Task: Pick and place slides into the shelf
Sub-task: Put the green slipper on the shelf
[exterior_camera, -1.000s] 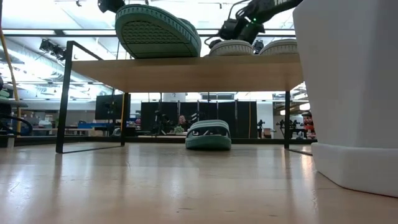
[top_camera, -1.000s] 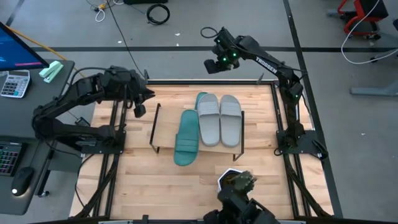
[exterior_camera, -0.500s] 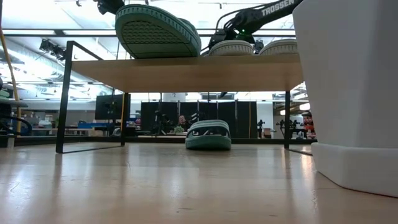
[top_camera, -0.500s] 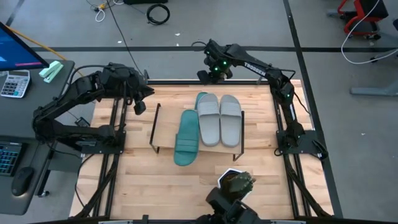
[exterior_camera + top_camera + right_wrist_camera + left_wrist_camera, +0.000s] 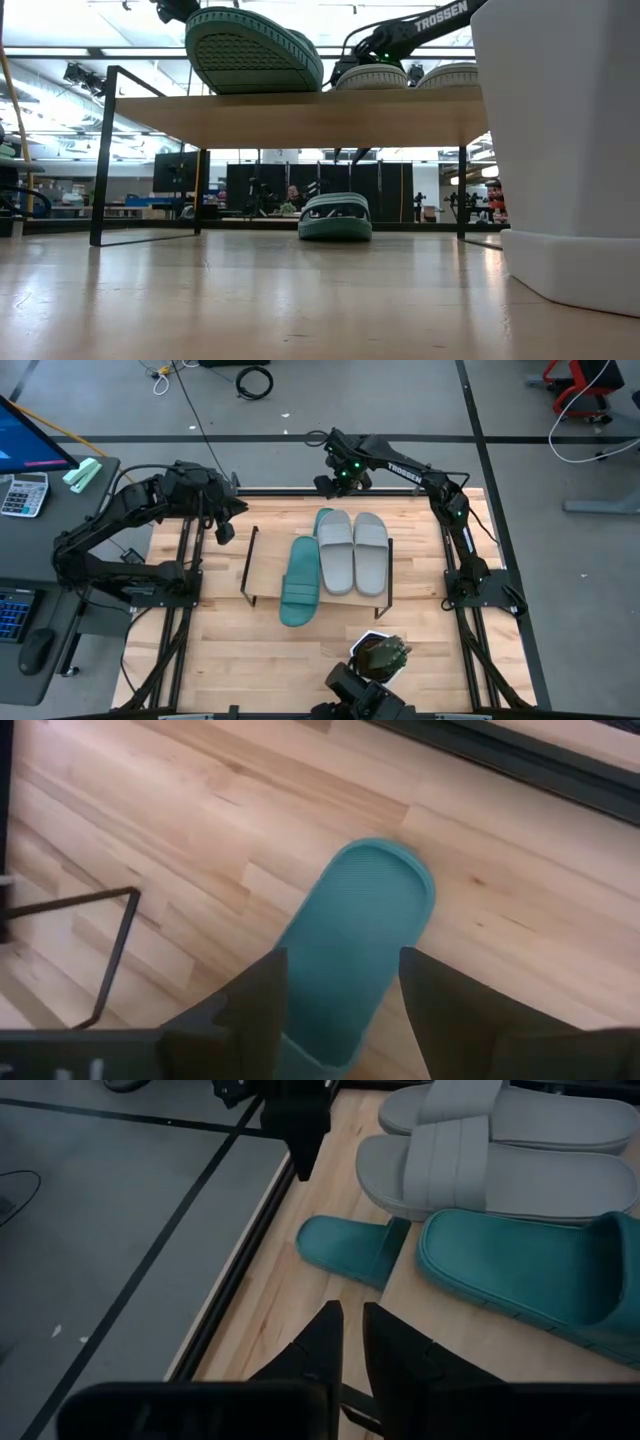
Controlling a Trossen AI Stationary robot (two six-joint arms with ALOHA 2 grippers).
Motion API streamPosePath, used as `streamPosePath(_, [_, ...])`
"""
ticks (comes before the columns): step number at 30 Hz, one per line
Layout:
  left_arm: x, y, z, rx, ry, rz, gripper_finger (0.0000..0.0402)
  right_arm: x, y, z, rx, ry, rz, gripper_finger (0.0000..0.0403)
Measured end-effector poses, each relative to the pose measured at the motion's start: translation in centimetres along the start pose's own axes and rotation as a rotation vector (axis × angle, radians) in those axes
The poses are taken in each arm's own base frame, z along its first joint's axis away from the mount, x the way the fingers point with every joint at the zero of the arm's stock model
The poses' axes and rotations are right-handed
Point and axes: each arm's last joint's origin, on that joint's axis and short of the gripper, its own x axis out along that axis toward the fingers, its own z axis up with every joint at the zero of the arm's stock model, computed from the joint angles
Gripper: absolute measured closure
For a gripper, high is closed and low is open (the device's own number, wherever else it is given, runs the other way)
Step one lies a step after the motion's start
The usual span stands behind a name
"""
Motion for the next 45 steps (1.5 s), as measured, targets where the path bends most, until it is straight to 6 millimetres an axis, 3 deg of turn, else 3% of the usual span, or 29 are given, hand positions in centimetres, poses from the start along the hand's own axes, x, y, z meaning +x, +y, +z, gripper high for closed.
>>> streamPosePath(28, [0.0, 0.0, 0.0, 0.008, -0.002, -0.017, 0.0360, 0.5, 1.1, -0.9, 0.015, -0.018, -0.055, 0.0203])
streamPosePath(38, [0.0, -0.1, 0.0, 0.027, 0.001, -0.018, 0.0367, 3.8, 0.4, -2.9, 0.051, 0.064, -0.143, 0.0203])
streamPosePath(45, [0.0, -0.3, -0.2, 0.036, 0.006, -0.094, 0.0360, 4.6, 0.4, -2.8, 0.077, 0.033, -0.125, 0.0203])
